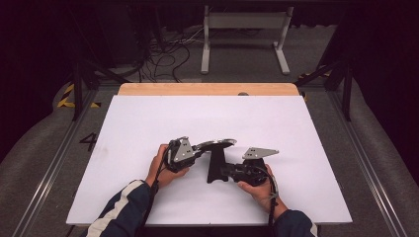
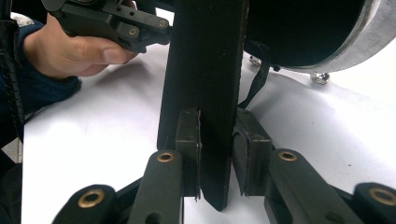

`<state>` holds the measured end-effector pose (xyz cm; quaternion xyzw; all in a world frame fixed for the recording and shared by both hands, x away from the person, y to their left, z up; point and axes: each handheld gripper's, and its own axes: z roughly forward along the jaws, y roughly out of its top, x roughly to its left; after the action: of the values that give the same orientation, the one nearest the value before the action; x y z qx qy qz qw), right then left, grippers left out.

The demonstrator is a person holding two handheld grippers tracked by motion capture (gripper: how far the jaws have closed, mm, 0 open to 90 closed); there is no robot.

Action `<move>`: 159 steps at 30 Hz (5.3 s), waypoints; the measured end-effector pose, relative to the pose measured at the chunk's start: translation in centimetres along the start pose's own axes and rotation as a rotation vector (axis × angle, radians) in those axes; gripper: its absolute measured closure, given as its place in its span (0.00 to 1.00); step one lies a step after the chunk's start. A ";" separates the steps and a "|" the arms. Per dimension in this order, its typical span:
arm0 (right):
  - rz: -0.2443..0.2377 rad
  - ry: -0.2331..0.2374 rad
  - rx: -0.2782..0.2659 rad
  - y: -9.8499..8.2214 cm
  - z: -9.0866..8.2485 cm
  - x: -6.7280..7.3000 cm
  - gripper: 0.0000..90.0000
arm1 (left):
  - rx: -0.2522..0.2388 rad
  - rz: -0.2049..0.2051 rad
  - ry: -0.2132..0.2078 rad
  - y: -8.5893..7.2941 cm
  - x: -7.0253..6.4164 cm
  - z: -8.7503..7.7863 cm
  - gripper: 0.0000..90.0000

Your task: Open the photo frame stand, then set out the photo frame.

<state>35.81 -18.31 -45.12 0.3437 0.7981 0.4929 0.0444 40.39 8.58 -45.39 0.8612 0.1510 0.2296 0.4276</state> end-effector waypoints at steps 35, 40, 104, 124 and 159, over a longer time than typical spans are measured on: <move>-0.213 -0.179 -0.131 1.2 -3.0 3.8 1.00 | -0.001 -0.029 -0.019 -0.1 0.1 -0.8 0.75; -0.250 -0.194 -0.112 1.3 -1.5 5.1 1.00 | -0.007 -0.016 -0.035 0.0 0.1 -1.0 0.76; -0.319 -0.377 0.039 -0.1 5.1 8.4 1.00 | 0.062 0.021 -0.021 0.2 -0.5 -1.0 0.90; -0.316 -0.357 0.078 -0.5 5.7 8.1 1.00 | 0.033 0.023 -0.027 0.2 -0.4 -0.1 0.89; -0.295 -0.382 0.090 -0.6 5.6 7.9 1.00 | 0.066 0.074 -0.021 0.5 -0.8 -0.5 0.90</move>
<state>31.79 -9.60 -46.34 0.3120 0.8379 0.3712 0.2507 39.44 8.26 -44.95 0.8822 0.1222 0.2309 0.3918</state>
